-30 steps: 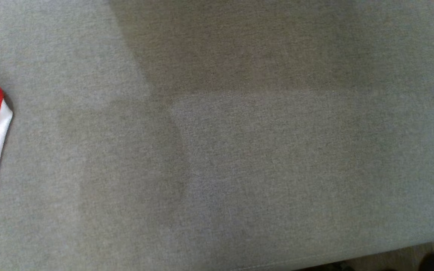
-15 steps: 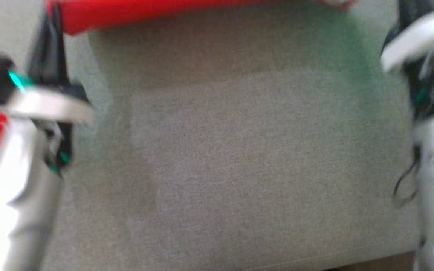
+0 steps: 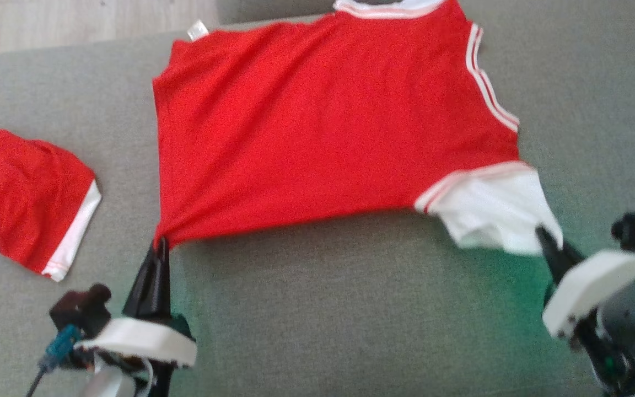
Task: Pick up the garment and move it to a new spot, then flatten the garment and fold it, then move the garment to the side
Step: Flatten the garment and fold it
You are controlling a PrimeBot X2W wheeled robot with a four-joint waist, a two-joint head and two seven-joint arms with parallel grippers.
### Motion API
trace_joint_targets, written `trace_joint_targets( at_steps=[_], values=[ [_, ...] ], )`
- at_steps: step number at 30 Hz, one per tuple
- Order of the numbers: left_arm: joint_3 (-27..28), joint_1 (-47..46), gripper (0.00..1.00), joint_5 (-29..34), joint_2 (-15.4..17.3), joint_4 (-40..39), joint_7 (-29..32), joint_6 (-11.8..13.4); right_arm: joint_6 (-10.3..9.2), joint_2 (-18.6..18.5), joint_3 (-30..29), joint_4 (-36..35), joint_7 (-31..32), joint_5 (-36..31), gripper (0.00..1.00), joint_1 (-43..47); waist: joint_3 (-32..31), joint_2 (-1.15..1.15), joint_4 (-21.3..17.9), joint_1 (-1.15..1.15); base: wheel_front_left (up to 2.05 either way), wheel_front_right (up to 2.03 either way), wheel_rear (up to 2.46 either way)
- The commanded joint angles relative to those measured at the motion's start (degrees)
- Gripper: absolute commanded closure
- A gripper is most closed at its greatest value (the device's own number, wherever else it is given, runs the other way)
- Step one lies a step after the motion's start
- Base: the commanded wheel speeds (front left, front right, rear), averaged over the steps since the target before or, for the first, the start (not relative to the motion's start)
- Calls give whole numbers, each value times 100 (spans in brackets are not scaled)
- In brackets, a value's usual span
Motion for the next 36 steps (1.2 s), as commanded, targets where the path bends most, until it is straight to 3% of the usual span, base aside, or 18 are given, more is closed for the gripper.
trace_joint_targets(
  at_steps=[1,9,15,25,36],
  values=[
    [181,43,100,-16,153,-275,61,92,42,-23,41,-422,233,111,100,200,-178,0,84,2,0,0,0],
    [127,873,100,-160,313,-853,680,521,42,-19,-122,-1114,1158,422,100,1140,-355,0,6,2,0,0,0],
    [73,1217,100,-185,457,-1491,1071,767,42,-19,-181,-1364,1263,565,100,1338,-401,0,-9,2,0,0,0],
    [131,716,100,-353,277,-1784,1088,713,42,-19,-55,-1356,688,474,100,460,-221,0,5,2,0,0,0],
    [111,-440,100,-224,43,-717,688,416,42,-18,186,-421,221,407,100,-1104,404,0,133,2,0,0,0]
  ],
)
